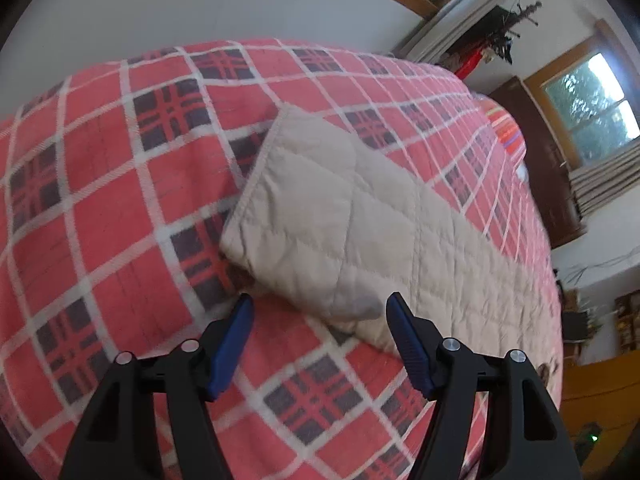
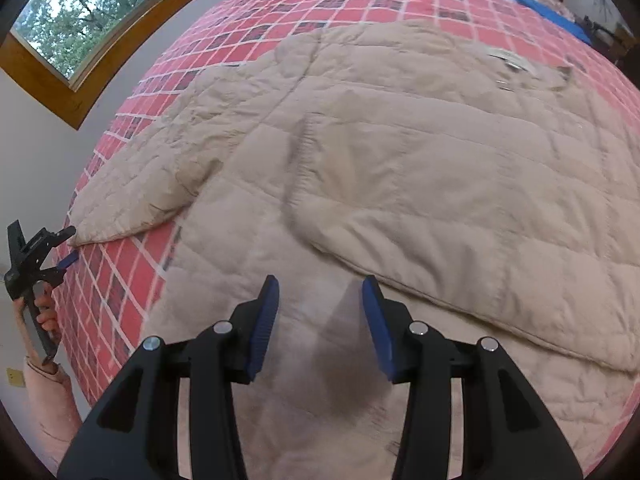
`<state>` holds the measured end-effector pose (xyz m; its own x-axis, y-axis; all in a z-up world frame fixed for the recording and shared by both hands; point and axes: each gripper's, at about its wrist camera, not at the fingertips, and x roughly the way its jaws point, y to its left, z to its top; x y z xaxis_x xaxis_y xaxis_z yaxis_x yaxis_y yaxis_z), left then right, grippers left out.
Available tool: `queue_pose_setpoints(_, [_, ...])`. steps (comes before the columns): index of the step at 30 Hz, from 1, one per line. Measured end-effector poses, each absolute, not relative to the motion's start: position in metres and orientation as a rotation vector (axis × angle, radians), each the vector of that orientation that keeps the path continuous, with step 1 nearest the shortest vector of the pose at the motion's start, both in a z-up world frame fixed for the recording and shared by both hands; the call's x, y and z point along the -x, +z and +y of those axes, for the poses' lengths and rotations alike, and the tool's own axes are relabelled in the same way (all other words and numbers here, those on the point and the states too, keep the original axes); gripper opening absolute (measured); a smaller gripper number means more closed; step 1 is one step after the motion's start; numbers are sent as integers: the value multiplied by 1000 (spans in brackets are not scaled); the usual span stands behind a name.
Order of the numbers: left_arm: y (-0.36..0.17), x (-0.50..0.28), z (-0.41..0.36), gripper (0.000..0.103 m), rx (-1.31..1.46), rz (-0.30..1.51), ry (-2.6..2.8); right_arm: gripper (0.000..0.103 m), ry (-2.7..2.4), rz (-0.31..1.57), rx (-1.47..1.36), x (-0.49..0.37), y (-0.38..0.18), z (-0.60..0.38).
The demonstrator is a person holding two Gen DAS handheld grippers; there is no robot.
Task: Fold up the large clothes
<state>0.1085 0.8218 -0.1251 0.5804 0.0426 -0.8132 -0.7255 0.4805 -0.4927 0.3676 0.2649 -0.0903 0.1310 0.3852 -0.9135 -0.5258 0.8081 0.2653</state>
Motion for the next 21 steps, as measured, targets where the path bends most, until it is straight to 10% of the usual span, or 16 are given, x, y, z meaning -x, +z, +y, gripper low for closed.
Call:
queue_pose_setpoints(10, [-129, -127, 836, 68, 979, 822, 563, 43, 680, 1304, 190, -367, -105, 300])
queue_pose_setpoints(16, [-126, -135, 837, 24, 927, 834, 608, 42, 648, 1302, 241, -367, -116, 309])
queue_pose_setpoints(21, [-115, -140, 828, 10, 867, 814, 588, 42, 646, 1300, 246, -366, -119, 310])
